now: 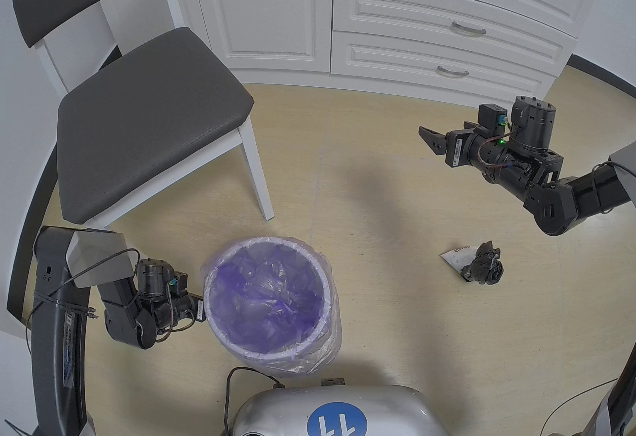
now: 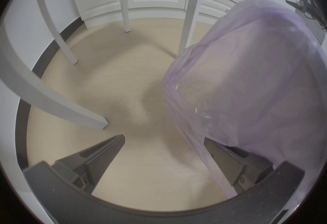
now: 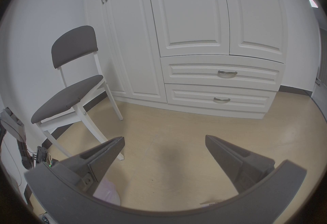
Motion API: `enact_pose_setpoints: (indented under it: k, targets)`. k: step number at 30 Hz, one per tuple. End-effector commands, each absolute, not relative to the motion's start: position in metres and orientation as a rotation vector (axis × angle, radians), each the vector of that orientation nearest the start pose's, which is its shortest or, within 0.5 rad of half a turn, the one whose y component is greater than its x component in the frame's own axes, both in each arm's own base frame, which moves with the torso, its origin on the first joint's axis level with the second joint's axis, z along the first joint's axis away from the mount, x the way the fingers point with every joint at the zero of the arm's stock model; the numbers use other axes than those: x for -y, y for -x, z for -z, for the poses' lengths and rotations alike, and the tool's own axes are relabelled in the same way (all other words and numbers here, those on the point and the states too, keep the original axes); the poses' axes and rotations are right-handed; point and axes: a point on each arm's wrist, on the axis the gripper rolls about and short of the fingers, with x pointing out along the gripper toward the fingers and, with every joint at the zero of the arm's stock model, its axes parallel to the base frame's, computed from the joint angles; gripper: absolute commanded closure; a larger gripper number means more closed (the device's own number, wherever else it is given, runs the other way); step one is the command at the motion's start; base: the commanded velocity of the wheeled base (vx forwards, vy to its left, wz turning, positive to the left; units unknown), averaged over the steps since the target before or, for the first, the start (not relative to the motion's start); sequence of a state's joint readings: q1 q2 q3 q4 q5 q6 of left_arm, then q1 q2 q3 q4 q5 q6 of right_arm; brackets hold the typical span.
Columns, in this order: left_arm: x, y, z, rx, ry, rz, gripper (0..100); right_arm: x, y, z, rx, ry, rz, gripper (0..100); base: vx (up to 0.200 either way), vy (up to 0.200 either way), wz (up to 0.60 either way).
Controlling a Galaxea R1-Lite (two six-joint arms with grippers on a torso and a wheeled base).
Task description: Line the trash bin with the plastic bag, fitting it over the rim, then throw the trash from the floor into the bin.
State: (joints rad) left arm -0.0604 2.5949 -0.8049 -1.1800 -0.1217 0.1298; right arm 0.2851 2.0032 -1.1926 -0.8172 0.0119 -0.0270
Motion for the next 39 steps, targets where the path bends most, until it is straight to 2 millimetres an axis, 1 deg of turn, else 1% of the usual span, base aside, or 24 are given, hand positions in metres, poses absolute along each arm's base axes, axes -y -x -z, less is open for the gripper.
enact_pose_setpoints:
  k: [1, 8, 9, 11, 17, 21, 23, 24, 25, 26, 29, 31, 33, 34, 35, 37, 39]
  targets:
    - [0.032, -0.392, 0.081, -0.569, -0.153, 0.222, 0, -0.112, -0.389, -0.194, -0.001, 0.048, -0.292, 0, 0.0, 0.0, 0.0]
    - [0.036, -0.415, 0.075, -0.562, -0.193, 0.153, 0, -0.11, -0.388, -0.191, -0.009, 0.059, -0.289, 0, 0.0, 0.0, 0.0]
    - [0.036, -0.415, 0.075, -0.562, -0.193, 0.153, 0, -0.11, -0.388, -0.191, -0.009, 0.059, -0.289, 0, 0.0, 0.0, 0.0]
    - [0.035, -0.422, 0.072, -0.557, -0.198, 0.131, 0, -0.109, -0.388, -0.19, -0.01, 0.071, -0.287, 0, 0.0, 0.0, 0.0]
    - [0.036, -0.432, 0.069, -0.555, -0.203, 0.116, 0, -0.108, -0.386, -0.188, -0.019, 0.086, -0.288, 0, 0.0, 0.0, 0.0]
    - [0.036, -0.435, 0.071, -0.554, -0.207, 0.109, 0, -0.109, -0.386, -0.187, -0.022, 0.087, -0.288, 0, 0.0, 0.0, 0.0]
    - [0.036, -0.43, 0.072, -0.586, -0.215, 0.114, 0, -0.109, -0.386, -0.187, -0.022, 0.087, -0.288, 0, 0.0, 0.0, 0.0]
    - [0.032, -0.417, 0.07, -0.639, -0.248, 0.136, 0, -0.108, -0.386, -0.186, -0.023, 0.087, -0.288, 0, 0.0, 0.0, 0.0]
    - [0.031, -0.414, 0.067, -0.644, -0.259, 0.139, 0, -0.108, -0.386, -0.186, -0.025, 0.089, -0.287, 0, 0.0, 0.0, 0.0]
    - [0.027, -0.405, 0.06, -0.653, -0.288, 0.153, 0, -0.107, -0.385, -0.186, -0.028, 0.089, -0.287, 0, 0.0, 0.0, 0.0]
    - [0.021, -0.388, 0.049, -0.669, -0.28, 0.164, 0, -0.107, -0.384, -0.187, -0.023, 0.088, -0.287, 0, 0.0, 0.0, 0.0]
    - [0.018, -0.378, 0.035, -0.64, -0.272, 0.167, 0, -0.107, -0.384, -0.188, -0.017, 0.088, -0.285, 0, 0.0, 0.0, 0.0]
    - [0.017, -0.367, 0.028, -0.62, -0.268, 0.171, 0, -0.106, -0.384, -0.188, -0.005, 0.086, -0.284, 0, 0.0, 0.0, 0.0]
    - [0.016, -0.363, 0.027, -0.614, -0.268, 0.168, 0, -0.106, -0.384, -0.189, 0.002, 0.087, -0.284, 0, 0.0, 0.0, 0.0]
    - [0.016, -0.355, 0.023, -0.593, -0.265, 0.165, 0, -0.107, -0.384, -0.189, 0.014, 0.088, -0.285, 0, 0.0, 0.0, 0.0]
    - [0.015, -0.348, 0.023, -0.578, -0.266, 0.16, 0, -0.106, -0.384, -0.19, 0.019, 0.088, -0.282, 0, 0.0, 0.0, 0.0]
    - [0.011, -0.344, 0.023, -0.558, -0.262, 0.146, 0, -0.105, -0.384, -0.191, 0.019, 0.088, -0.279, 0, 0.0, 0.0, 0.0]
